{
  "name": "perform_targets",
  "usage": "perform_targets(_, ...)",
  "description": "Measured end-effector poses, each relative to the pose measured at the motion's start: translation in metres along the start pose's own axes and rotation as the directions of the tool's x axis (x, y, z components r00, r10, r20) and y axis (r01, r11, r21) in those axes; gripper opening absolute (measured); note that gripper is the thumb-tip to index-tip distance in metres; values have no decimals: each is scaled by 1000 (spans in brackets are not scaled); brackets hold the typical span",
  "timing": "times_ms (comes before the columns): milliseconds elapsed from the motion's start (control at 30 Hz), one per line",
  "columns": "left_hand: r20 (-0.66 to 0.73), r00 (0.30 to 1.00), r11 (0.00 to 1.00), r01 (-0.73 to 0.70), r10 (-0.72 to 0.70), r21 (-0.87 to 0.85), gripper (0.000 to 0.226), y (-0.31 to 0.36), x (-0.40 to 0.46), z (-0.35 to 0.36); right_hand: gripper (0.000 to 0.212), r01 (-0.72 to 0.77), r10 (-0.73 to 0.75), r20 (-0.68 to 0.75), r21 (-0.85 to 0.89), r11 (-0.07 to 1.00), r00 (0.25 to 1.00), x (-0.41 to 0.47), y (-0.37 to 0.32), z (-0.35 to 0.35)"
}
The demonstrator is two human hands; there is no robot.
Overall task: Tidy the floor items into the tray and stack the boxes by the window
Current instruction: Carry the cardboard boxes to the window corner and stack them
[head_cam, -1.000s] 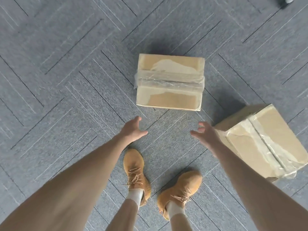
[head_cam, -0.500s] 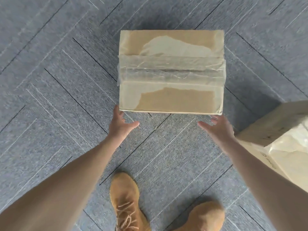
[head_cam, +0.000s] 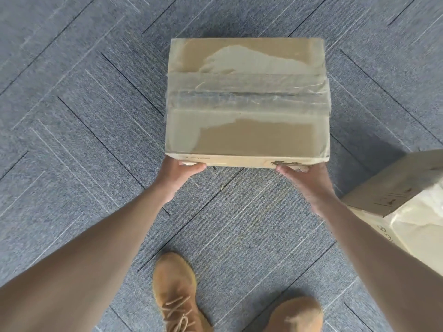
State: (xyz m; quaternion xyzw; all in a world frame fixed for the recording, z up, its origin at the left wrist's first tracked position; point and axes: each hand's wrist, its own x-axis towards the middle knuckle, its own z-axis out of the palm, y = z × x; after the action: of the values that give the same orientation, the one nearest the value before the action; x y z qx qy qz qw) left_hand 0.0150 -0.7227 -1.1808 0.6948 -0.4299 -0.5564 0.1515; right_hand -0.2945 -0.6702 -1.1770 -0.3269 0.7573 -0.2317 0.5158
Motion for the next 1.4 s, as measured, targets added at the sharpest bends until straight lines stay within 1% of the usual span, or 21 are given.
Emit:
perform_targets(33, -5, 1000, 1000, 0, 0, -3, 45, 5, -6, -4, 73, 9, -9, 3, 0, 1000, 1000, -4, -5, -3)
perform_targets(100, 10, 1000, 1000, 8, -8, -1, 41, 16, -18, -13, 80, 24, -24, -9, -9, 1000, 1000, -15, -20, -11)
perform_targets(167, 40, 999, 1000, 12, -12, 15, 47, 31, -33, -25, 85, 36, -36, -17, -1, 999, 999, -28, -37, -20)
perform_targets(233, 43, 999, 1000, 9, -10, 22, 53, 51, -50, -39, 83, 29, -28, -8, 19, 999, 1000, -42, -59, -27)
perform_targets(300, 19, 1000, 1000, 2, -2, -1, 60, 76, -68, -58, 77, 30, -31, 7, 18, 999, 1000, -59, -87, -32)
perform_targets(400, -32, 999, 999, -28, 27, -27, 67, 123, -96, -90, 82, 62, -62, 23, -4, 998, 998, -80, -144, -42)
perform_targets(567, -114, 990, 992, -90, 80, -86, 65, 225, -151, -156, 85, 178, -175, 42, -79, 981, 984, -118, -272, -72)
perform_targets(633, -162, 979, 987, -137, 122, -83, 67, 272, -177, -188, 88, 231, -227, 48, -97, 968, 973, -140, -334, -86)
perform_targets(700, -217, 963, 980, -181, 160, -82, 66, 322, -205, -224, 86, 284, -281, 43, -104, 953, 959, -167, -400, -100)
perform_targets(767, -276, 942, 971, -222, 190, -88, 58, 373, -237, -263, 83, 337, -334, 39, -123, 934, 942, -200, -469, -113)
perform_targets(867, -326, 915, 953, -285, 238, -103, 48, 450, -291, -324, 81, 402, -405, 19, -169, 900, 914, -250, -571, -129)
perform_targets(933, -365, 892, 938, -327, 266, -115, 52, 498, -330, -368, 80, 453, -460, 5, -181, 873, 888, -289, -639, -137)
perform_targets(1033, -434, 851, 924, -370, 295, -98, 67, 558, -396, -436, 83, 539, -545, 3, -154, 828, 839, -357, -730, -147)
perform_targets(1167, -552, 776, 919, -392, 306, -41, 85, 612, -486, -523, 69, 627, -627, 40, -108, 771, 778, -451, -827, -156)
perform_targets(1200, -580, 750, 914, -406, 318, -24, 86, 626, -513, -539, 66, 660, -657, 64, -88, 746, 751, -472, -848, -157)
perform_targets(1233, -607, 726, 911, -412, 325, -6, 83, 636, -538, -555, 64, 685, -680, 84, -67, 725, 728, -494, -869, -158)
perform_targets(1300, -689, 635, 887, -462, 350, 25, 73, 651, -597, -580, 65, 745, -738, 111, -27, 667, 665, -543, -906, -155)
perform_targets(1367, -726, 582, 870, -491, 367, 45, 70, 660, -637, -597, 65, 782, -777, 140, 22, 622, 614, -577, -931, -152)
perform_targets(1400, -747, 548, 859, -508, 377, 62, 69, 662, -662, -605, 63, 807, -803, 152, 53, 589, 576, -599, -942, -150)
